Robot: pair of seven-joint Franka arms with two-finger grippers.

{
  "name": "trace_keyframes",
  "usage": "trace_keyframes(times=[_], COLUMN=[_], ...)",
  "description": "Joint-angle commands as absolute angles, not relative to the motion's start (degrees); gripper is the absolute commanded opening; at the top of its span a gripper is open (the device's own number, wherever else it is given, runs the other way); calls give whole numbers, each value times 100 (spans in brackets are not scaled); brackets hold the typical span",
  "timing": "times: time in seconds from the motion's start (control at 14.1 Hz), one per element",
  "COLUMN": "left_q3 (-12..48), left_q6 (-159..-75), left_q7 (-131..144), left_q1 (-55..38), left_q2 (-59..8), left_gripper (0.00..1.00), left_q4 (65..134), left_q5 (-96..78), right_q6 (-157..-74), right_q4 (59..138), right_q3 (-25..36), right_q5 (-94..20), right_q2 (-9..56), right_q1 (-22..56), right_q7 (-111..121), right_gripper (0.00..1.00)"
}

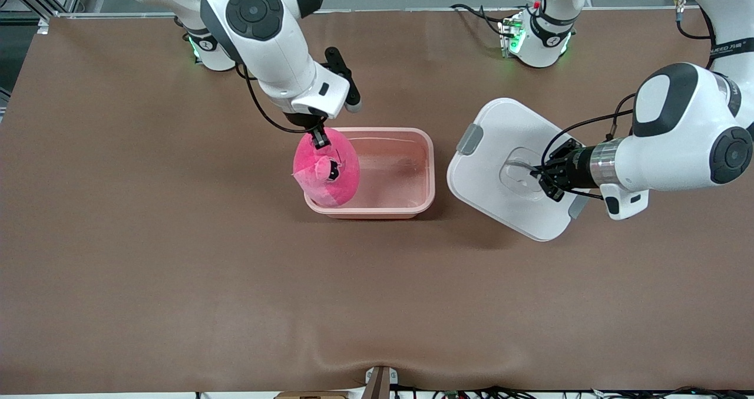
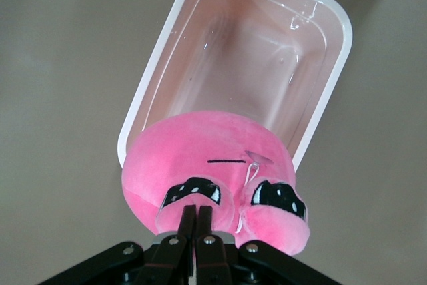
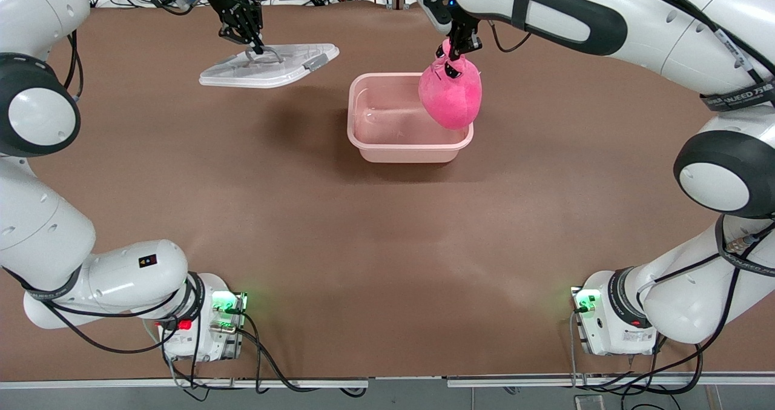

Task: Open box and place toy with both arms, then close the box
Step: 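Move the plush over the pink box and release it with the right gripper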

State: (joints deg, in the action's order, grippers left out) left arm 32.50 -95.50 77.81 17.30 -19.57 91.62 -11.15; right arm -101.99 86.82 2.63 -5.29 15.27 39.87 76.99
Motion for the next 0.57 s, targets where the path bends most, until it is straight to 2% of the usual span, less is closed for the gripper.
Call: trace_keyframes(times=[0.0, 0.07, 0.14, 0.21, 0.28, 0.5], left_q3=[3278, 3278, 3278, 3278, 3278, 3278], left_q6=[-9554, -9554, -9554, -9554, -9554, -9554], left_q7=[7682, 7699, 7725, 7726, 7717, 7708], left_q1=[1731, 1731, 1731, 1723, 1714, 1688], left_q2=[-2012, -2013, -2013, -2013, -2013, -2013], left_gripper=[0, 0, 0, 0, 0, 0], left_q4=[9079, 9079, 9070, 9070, 9070, 9070], left_q5=[-1257, -1283, -1362, -1371, -1371, -1354], right_q6=[-10239, -10248, -10274, -10283, -10283, -10266], right_q4=[8675, 8675, 8675, 8675, 8675, 8666], right_q3=[308, 308, 308, 308, 308, 308], right_q5=[-606, -606, -606, -606, -615, -615], right_q2=[1529, 1529, 1529, 1529, 1538, 1521], right_q1=[4034, 4034, 4034, 4025, 3999, 4017], right_q7=[7646, 7646, 7646, 7664, 7725, 7726], right_gripper=[0, 0, 17, 77, 100, 100])
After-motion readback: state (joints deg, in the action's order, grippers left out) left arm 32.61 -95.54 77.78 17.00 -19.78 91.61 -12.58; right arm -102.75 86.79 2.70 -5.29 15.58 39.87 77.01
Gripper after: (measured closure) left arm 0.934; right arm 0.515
